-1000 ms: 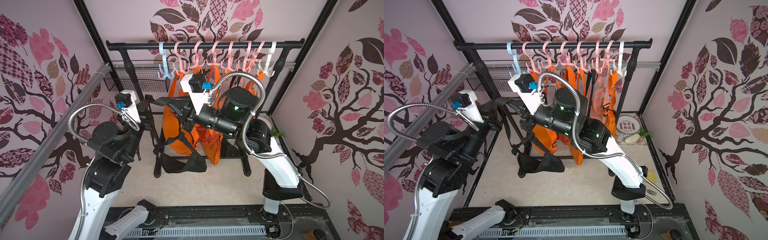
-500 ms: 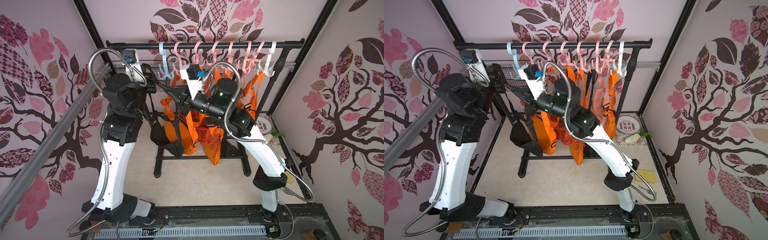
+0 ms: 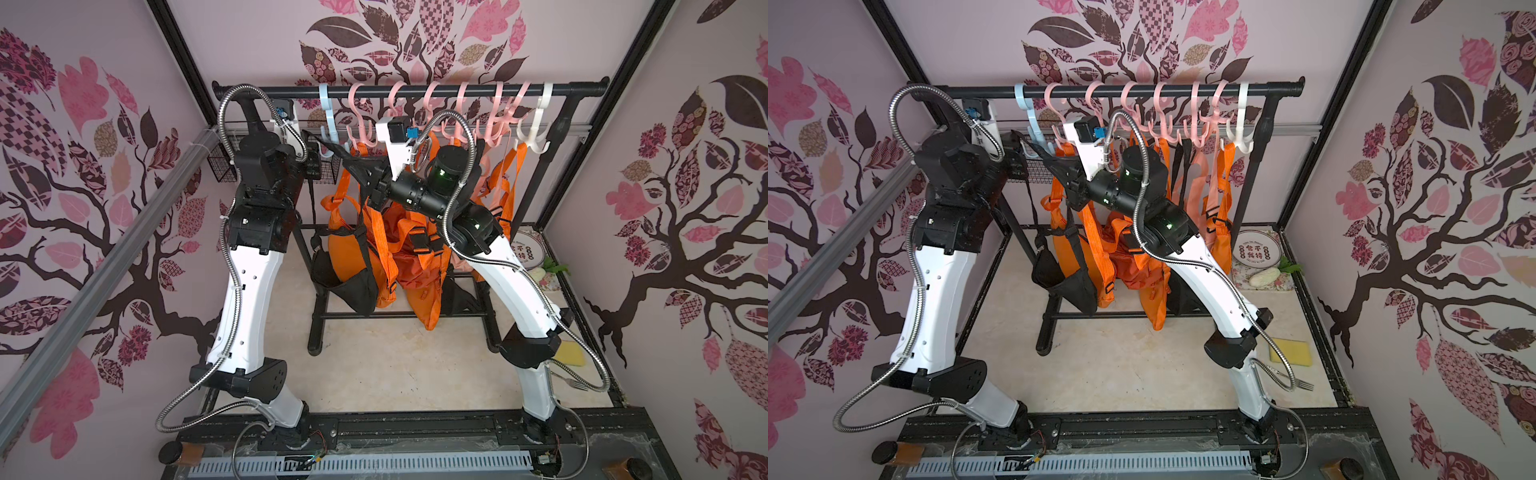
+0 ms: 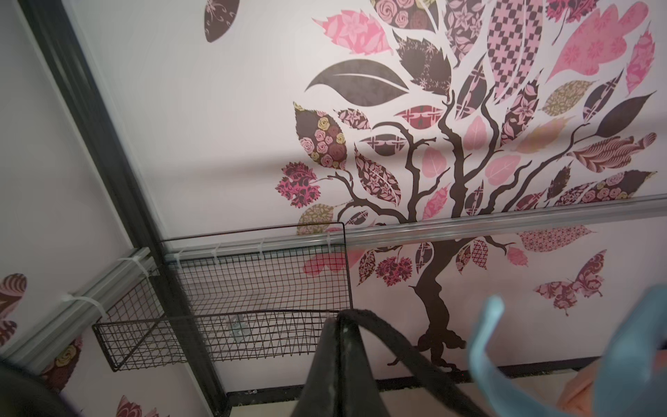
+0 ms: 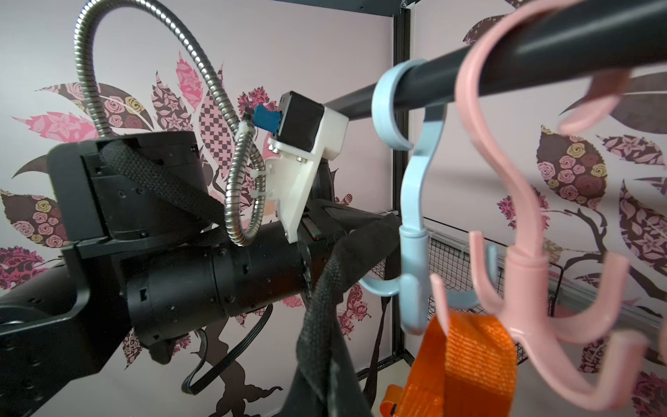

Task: Hang the bag on a hook
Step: Hang the bag on the hook.

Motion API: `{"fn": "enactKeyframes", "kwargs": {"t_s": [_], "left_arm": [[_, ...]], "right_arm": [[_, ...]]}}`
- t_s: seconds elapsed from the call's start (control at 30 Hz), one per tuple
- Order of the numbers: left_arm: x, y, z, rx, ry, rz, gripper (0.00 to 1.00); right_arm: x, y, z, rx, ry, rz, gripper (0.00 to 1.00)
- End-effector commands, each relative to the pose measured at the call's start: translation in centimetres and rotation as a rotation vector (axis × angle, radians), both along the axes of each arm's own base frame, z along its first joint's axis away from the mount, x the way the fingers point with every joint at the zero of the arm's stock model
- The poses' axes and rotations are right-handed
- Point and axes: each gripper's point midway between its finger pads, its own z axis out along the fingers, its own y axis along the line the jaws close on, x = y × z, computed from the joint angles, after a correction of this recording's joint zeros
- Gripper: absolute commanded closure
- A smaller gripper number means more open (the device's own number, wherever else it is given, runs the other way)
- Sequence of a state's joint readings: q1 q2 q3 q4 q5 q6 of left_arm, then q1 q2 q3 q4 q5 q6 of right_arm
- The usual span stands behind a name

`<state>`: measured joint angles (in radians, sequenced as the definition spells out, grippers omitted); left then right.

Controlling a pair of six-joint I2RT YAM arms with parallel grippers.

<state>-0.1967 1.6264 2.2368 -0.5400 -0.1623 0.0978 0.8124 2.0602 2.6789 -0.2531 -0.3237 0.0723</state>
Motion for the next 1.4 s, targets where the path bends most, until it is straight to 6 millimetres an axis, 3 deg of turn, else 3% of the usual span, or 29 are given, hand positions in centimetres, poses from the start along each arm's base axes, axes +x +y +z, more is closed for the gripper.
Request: {"fn": "enactKeyframes", "kwargs": {"t_s": [0.0, 0.33, 0.63, 0.73, 0.83, 0.87, 0.97, 1.17, 1.3, 1.37], "left_arm": [[-0.8, -0.4, 0.9, -0.025, -0.016, -0.04, 1.0], [-1.4, -0.3, -3.3, -0.054, 0.063, -0.042, 1.0], [-3.0, -0.5, -2.8, -0.105, 0.062, -0.075, 1.0], [-4.3, -0.7, -2.3, -0.13, 0.056, -0.103, 0.81], [-5.9, -0.9, -1.9, -0.151, 0.047, -0.127, 0.62], [-5.9, -1.1, -2.9, -0.157, 0.073, -0.137, 0.53], [-7.4, -1.3, -3.3, -0.173, 0.083, -0.156, 0.37], [-10.0, -2.0, -5.5, -0.163, 0.134, -0.173, 0.21], [-12.3, -1.9, -8.0, -0.169, 0.161, -0.161, 0.02], [-13.9, -1.4, -9.0, -0.189, 0.138, -0.16, 0.02]], "right_arm": [[0.1, -0.6, 1.4, 0.047, -0.028, 0.01, 1.0], [0.9, -0.2, -2.1, -0.006, 0.085, 0.027, 1.0], [1.3, -0.5, -5.1, -0.028, 0.169, 0.006, 1.0], [1.1, -0.7, -5.3, -0.037, 0.188, 0.004, 1.0], [0.6, -1.3, -5.0, -0.036, 0.19, -0.002, 0.79], [0.1, -1.5, -4.7, -0.032, 0.184, 0.005, 0.72], [-1.1, -2.9, -3.2, -0.007, 0.162, -0.001, 0.57], [-3.5, -5.5, -2.4, -0.015, 0.134, -0.045, 0.35], [-5.6, -9.3, -0.6, 0.018, 0.092, -0.131, 0.1], [-7.0, -11.3, 0.1, 0.046, 0.07, -0.159, 0.0]]}}
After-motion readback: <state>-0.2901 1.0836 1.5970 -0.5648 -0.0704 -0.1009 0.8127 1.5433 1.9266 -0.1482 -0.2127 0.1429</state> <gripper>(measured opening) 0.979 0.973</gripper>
